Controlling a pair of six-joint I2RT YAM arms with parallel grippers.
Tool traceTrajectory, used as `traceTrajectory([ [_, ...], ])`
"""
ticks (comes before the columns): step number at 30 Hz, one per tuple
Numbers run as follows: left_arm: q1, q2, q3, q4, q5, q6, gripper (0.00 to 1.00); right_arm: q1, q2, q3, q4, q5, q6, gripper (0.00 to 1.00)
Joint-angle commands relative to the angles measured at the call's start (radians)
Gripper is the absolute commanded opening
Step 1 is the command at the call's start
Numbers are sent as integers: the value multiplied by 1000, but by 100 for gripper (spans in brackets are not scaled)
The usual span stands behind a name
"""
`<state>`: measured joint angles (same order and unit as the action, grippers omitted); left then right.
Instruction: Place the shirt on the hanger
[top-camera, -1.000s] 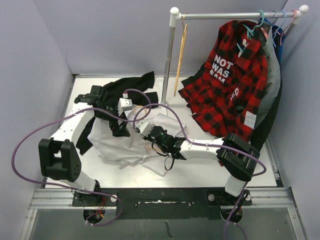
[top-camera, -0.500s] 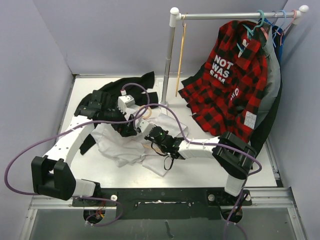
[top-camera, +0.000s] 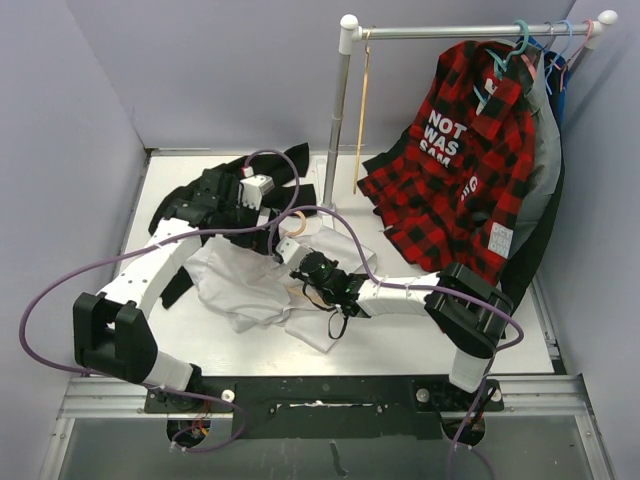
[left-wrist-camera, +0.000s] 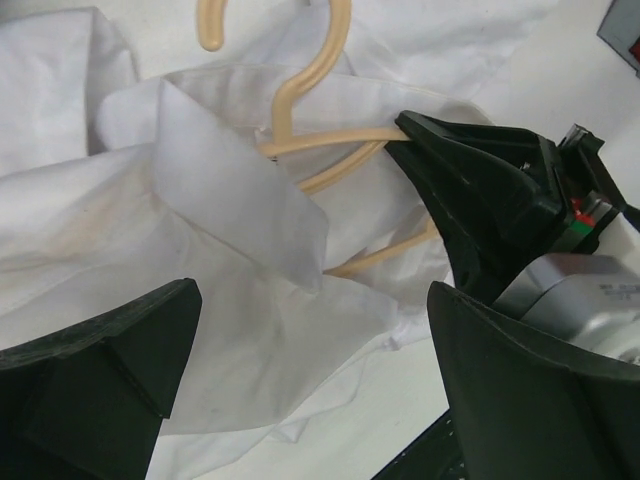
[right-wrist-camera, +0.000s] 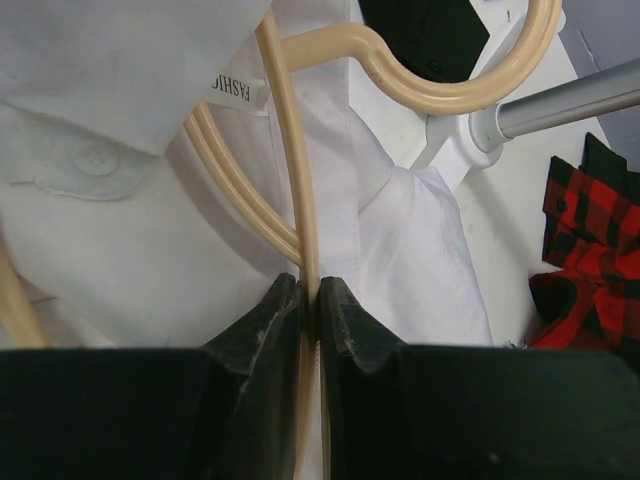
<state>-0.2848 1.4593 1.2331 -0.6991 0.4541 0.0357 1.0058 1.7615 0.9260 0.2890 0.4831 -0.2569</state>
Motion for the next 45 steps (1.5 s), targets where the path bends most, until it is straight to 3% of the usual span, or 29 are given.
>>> traceTrajectory([
  [1, -116, 5, -19, -10, -171, -161, 98, -7, -27, 42, 42, 33, 19, 0],
  [3, -159, -9, -42, -10, -262, -220, 98, -13, -33, 37, 43, 31, 23, 0],
  [9, -155, -35, -98, 33, -244, -354, 97, -25, -57, 20, 44, 25, 28, 0],
  [19, -123, 15, -122, 109, -25, -516, 79, -31, -71, 5, 49, 32, 34, 0],
  [23, -129, 47, -127, 114, -59, -496, 74, -31, -72, -2, 55, 35, 40, 0],
  [27, -132, 82, -152, 116, -107, -453, 56, -31, -78, -11, 58, 33, 44, 0],
  [35, -134, 118, -157, 120, -183, -411, 52, -31, -82, -15, 62, 28, 43, 0],
  [43, -129, 127, -168, 143, -229, -369, 41, -33, -88, -21, 65, 26, 42, 0],
  [45, -126, 130, -171, 150, -228, -367, 31, -33, -87, -22, 67, 28, 44, 0],
])
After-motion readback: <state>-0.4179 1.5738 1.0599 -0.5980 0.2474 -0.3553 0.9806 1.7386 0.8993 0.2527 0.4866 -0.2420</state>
